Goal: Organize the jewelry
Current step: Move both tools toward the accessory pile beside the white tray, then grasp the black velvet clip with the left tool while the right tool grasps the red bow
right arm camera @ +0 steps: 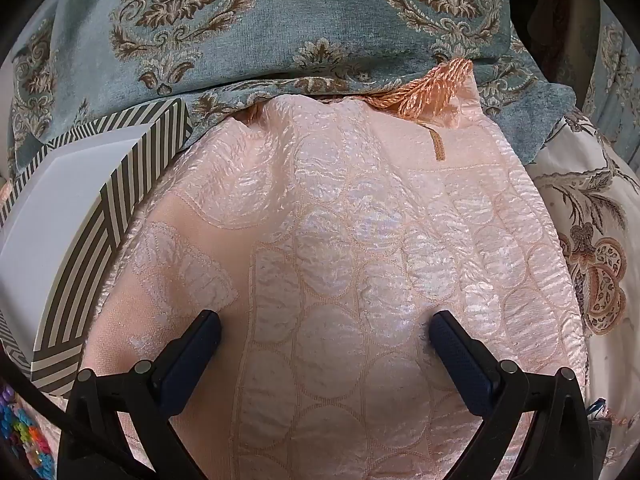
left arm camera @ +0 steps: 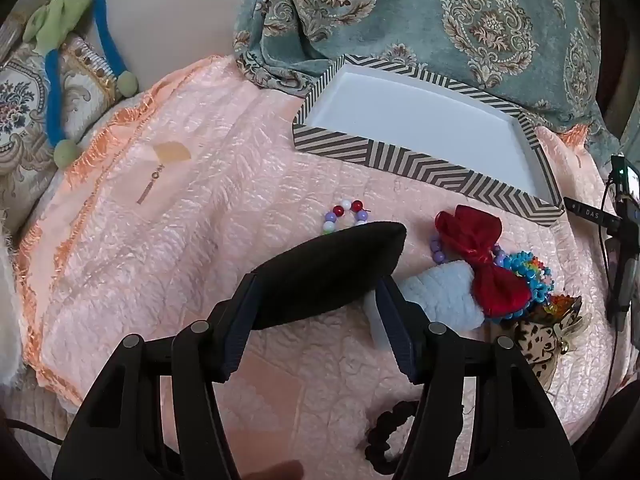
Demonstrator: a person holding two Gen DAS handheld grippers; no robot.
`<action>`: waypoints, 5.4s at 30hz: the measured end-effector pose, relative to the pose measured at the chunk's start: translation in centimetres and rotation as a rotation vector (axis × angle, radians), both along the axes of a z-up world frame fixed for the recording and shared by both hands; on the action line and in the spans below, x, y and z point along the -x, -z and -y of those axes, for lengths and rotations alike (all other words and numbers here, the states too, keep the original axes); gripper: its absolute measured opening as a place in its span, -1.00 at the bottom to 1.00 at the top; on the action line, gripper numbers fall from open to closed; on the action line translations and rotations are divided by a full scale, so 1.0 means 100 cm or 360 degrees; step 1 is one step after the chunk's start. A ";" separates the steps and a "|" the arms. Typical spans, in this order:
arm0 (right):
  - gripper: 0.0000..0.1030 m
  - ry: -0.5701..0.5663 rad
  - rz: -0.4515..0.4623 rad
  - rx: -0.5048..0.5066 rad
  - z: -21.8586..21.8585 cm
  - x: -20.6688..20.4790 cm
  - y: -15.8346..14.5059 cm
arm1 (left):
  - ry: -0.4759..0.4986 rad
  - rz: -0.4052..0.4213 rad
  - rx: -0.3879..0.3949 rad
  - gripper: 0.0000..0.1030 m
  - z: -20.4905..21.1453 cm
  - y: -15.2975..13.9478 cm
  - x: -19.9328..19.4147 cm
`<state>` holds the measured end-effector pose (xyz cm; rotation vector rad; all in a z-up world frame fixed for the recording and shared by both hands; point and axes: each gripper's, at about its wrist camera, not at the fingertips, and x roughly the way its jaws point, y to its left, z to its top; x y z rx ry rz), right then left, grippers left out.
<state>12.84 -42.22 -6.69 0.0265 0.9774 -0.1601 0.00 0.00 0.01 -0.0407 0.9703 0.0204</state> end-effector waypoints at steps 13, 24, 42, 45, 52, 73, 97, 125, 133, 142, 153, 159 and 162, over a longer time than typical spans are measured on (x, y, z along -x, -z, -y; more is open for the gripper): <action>1.00 0.0014 -0.0060 -0.0025 -0.002 0.003 -0.003 | -0.0018 0.0029 -0.0038 0.17 0.004 -0.012 0.016; 1.00 -0.0070 -0.0019 -0.0114 -0.058 0.109 -0.053 | -0.0021 0.0048 -0.0008 0.17 0.013 -0.021 0.025; 1.00 -0.0302 0.0164 -0.0208 -0.178 0.190 -0.104 | -0.0037 0.0181 -0.0017 0.17 0.020 -0.049 0.050; 1.00 -0.0293 0.0158 -0.0221 -0.180 0.195 -0.108 | -0.0029 0.0201 -0.0020 0.17 0.021 -0.051 0.053; 1.00 -0.0294 0.0192 -0.0214 -0.189 0.199 -0.116 | -0.0059 0.0248 -0.0038 0.17 0.018 -0.048 0.054; 1.00 -0.0340 0.0131 -0.0294 -0.190 0.180 -0.098 | -0.0072 0.0211 -0.0107 0.17 0.019 -0.037 0.043; 1.00 -0.0408 0.0136 -0.0299 -0.201 0.179 -0.098 | -0.0113 0.0212 -0.0080 0.17 0.006 -0.040 0.051; 0.38 -0.0709 -0.0140 -0.0533 -0.253 0.095 -0.051 | 0.0174 0.0000 0.0069 0.17 -0.020 -0.015 0.003; -0.22 -0.0739 -0.0194 -0.0558 -0.256 0.081 -0.033 | 0.0216 -0.0141 0.0134 0.15 -0.025 0.016 -0.026; -0.78 -0.0820 -0.0075 -0.0620 -0.249 0.096 -0.058 | 0.0216 -0.0061 0.0151 -0.76 -0.027 -0.001 -0.018; 0.17 -0.0764 -0.0131 -0.0627 -0.250 0.096 -0.061 | 0.0192 -0.0032 0.0129 -0.46 -0.028 -0.013 -0.010; -0.13 -0.0786 -0.0216 -0.0583 -0.266 0.084 -0.042 | 0.0203 -0.0060 0.0147 0.01 -0.027 -0.002 -0.018; -0.31 -0.0790 -0.0236 -0.0603 -0.269 0.080 -0.032 | 0.0227 -0.0136 0.0114 0.01 -0.023 0.012 -0.028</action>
